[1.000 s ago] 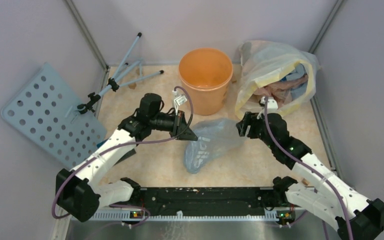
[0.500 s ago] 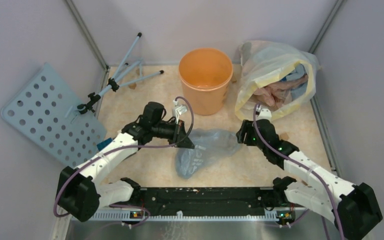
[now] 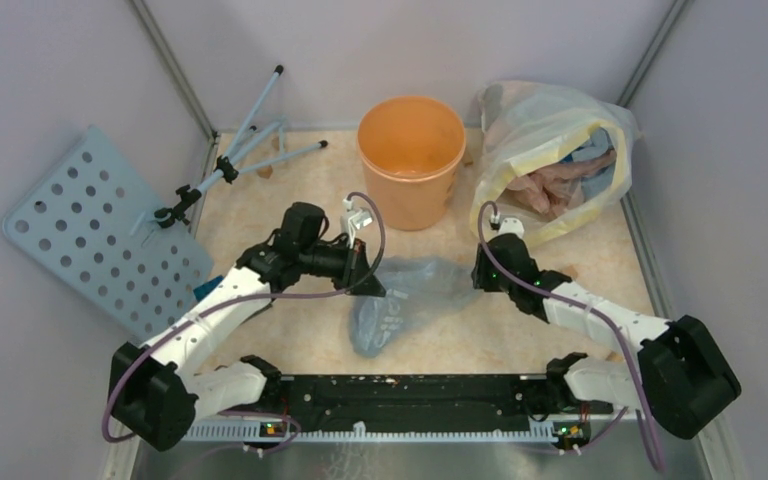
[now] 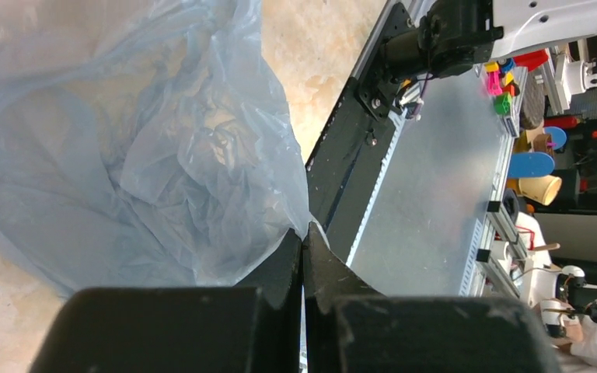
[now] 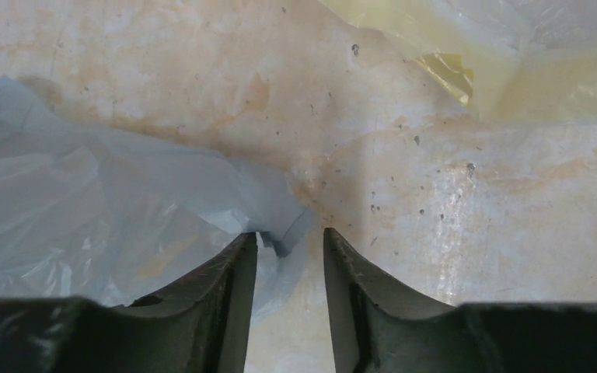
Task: Put the trash bags into the trash bin
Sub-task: Unfold the trash bag at the center of the board.
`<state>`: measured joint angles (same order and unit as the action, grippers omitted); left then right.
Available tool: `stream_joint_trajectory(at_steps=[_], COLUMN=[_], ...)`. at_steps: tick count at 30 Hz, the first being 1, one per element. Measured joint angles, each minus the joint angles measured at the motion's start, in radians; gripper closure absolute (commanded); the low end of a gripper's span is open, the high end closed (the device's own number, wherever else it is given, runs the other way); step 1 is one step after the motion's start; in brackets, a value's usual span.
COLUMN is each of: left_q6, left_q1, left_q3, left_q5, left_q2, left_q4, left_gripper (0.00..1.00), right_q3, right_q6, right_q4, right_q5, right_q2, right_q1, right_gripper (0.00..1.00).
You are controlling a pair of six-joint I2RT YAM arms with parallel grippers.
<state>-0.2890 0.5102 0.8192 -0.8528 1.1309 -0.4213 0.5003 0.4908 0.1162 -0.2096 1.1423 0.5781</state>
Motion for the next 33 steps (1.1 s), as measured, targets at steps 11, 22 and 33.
stream_joint_trajectory(at_steps=[11,22,33], left_q6=[-0.024,-0.066,-0.102], left_q1=[0.000,0.001,0.001], left_q3=[0.142,0.182,0.185], left_q5=[0.179,0.347,0.246], left_q2=[-0.219,-0.317,-0.241], left_q4=[-0.034,-0.047,-0.012], left_gripper=[1.00,1.00,1.00], right_q3=[0.084,0.082,0.016], right_q6=[0.019,-0.073,-0.214], right_q4=[0.012,0.052,-0.040], right_q5=[-0.048,0.150,0.485], right_q2=[0.068,0.003,-0.336], right_q1=[-0.043,-0.046,-0.013], right_gripper=[0.87,0.46,0.10])
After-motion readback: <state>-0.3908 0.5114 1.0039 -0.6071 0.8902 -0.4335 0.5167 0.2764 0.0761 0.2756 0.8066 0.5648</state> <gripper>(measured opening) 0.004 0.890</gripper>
